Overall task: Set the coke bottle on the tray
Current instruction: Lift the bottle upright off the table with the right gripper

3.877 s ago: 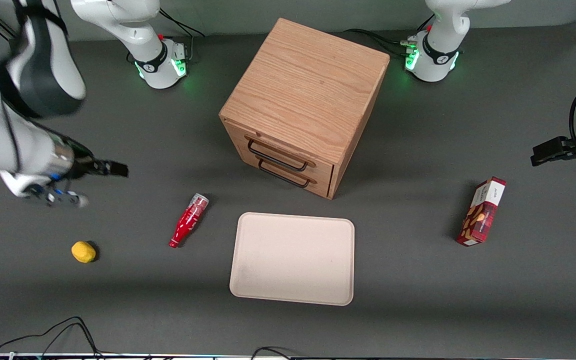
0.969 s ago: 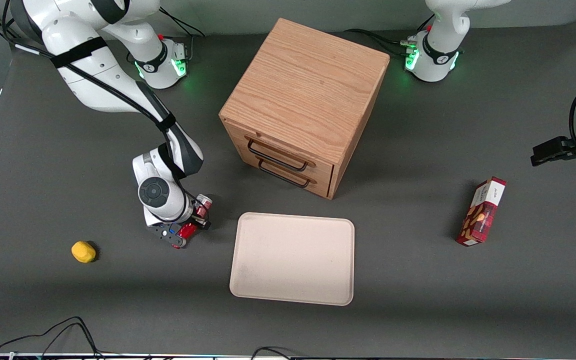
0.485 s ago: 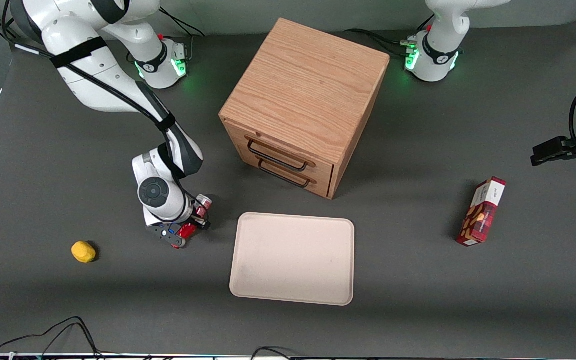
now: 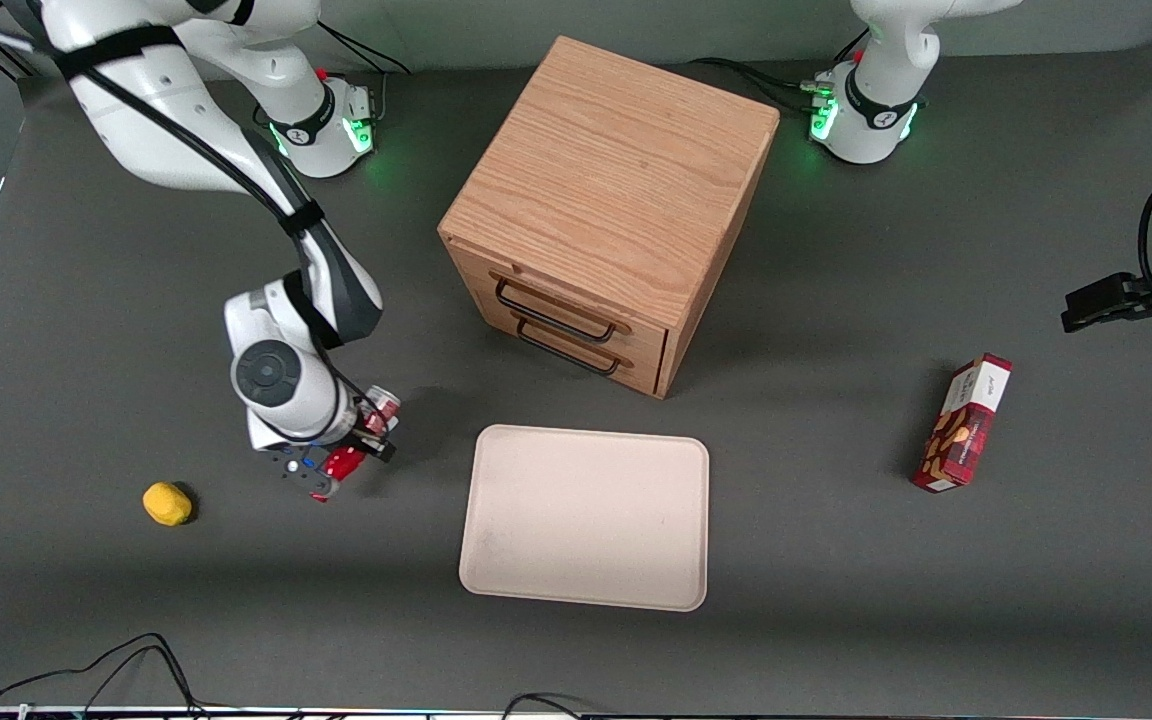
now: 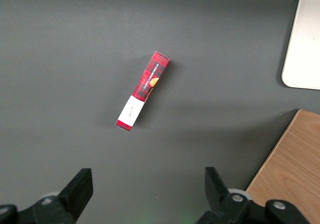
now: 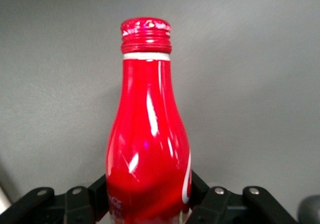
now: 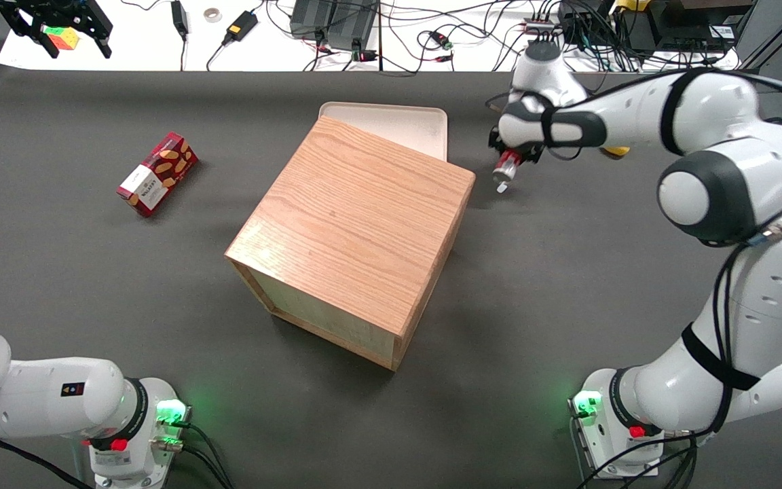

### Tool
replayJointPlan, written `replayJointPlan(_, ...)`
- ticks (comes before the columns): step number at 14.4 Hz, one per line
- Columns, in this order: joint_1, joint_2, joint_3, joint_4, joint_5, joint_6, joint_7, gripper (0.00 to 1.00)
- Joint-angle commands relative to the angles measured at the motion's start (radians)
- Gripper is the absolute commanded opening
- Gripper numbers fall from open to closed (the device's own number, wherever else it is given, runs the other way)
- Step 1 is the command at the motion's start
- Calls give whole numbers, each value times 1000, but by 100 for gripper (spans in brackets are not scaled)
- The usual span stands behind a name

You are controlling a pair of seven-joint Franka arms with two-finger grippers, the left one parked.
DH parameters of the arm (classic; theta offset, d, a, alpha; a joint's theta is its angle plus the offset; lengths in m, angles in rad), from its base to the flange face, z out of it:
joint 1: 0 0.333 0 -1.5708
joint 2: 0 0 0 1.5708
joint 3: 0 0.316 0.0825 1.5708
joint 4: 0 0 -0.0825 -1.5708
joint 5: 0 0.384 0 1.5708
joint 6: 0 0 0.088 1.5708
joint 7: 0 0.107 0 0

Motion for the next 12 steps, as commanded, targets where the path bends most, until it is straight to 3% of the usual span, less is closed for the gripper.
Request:
replayJointPlan(1,-101,-113,90,86,27,-233,-101,0)
replayJointPlan(4,-194,-133,173,285,49,-498,-196,0)
replayJointPlan(7,-207,-109,170,541,92,-773,-301,0)
replayJointPlan(12,-183,-13,168,695,83,-836,-321,0)
